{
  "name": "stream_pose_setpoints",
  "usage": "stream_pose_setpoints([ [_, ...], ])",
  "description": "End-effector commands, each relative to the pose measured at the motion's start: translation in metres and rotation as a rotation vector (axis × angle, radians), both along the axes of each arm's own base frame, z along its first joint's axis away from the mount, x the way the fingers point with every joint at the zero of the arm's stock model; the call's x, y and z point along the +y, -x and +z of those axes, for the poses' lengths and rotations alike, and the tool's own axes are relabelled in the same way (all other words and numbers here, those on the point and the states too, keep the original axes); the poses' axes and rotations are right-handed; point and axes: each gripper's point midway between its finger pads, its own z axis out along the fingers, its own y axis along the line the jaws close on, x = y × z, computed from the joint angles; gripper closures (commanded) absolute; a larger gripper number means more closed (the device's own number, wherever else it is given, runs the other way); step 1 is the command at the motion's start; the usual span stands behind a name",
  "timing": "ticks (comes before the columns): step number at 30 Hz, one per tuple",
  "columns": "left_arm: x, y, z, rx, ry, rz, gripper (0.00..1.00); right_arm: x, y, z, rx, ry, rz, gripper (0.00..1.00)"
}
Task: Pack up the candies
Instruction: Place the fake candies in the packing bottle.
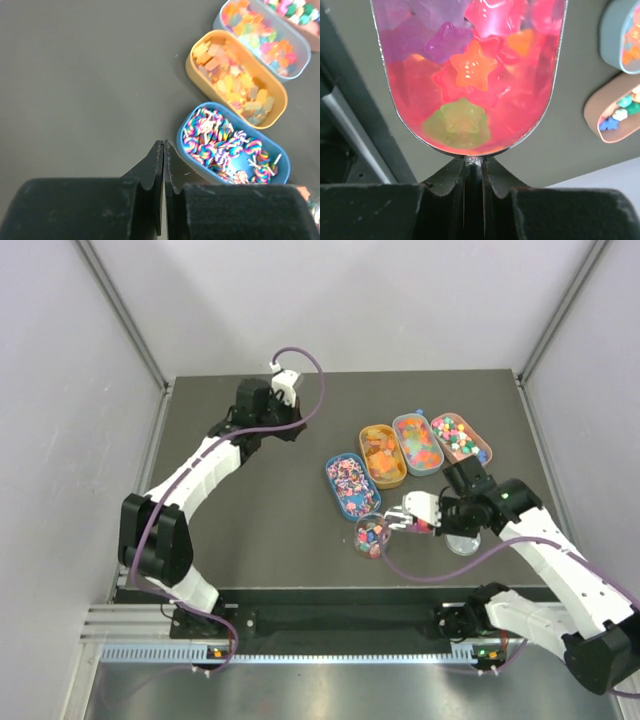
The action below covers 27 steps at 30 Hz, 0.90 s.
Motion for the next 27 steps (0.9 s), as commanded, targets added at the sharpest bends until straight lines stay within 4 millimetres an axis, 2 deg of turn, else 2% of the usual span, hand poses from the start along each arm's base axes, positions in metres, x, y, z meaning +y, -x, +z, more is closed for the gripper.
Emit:
stream_pose_setpoints([
  [1,0.008,-0.002,0.026,-0.098,0.023,0.024,0.97,0.005,0.012,0.012,0.0,0.048,0.087,1.0],
  [3,0.009,0.0,0.025,-0.096,0.028,0.028,0.97,0.009,0.016,0.012,0.025,0.05,0.086,1.0],
  [11,0.021,0.012,0.034,-0.11,0.055,0.05,0.97,0.016,0.005,0.009,0.042,0.157,0.106,1.0],
  [19,0.034,0.025,0.026,-0.093,0.076,0.075,0.97,0.015,-0.002,0.004,0.057,0.299,0.131,1.0],
  [27,0.044,0.039,0.025,-0.094,0.108,0.094,0.96,0.017,-0.008,0.012,0.072,0.372,0.148,1.0],
])
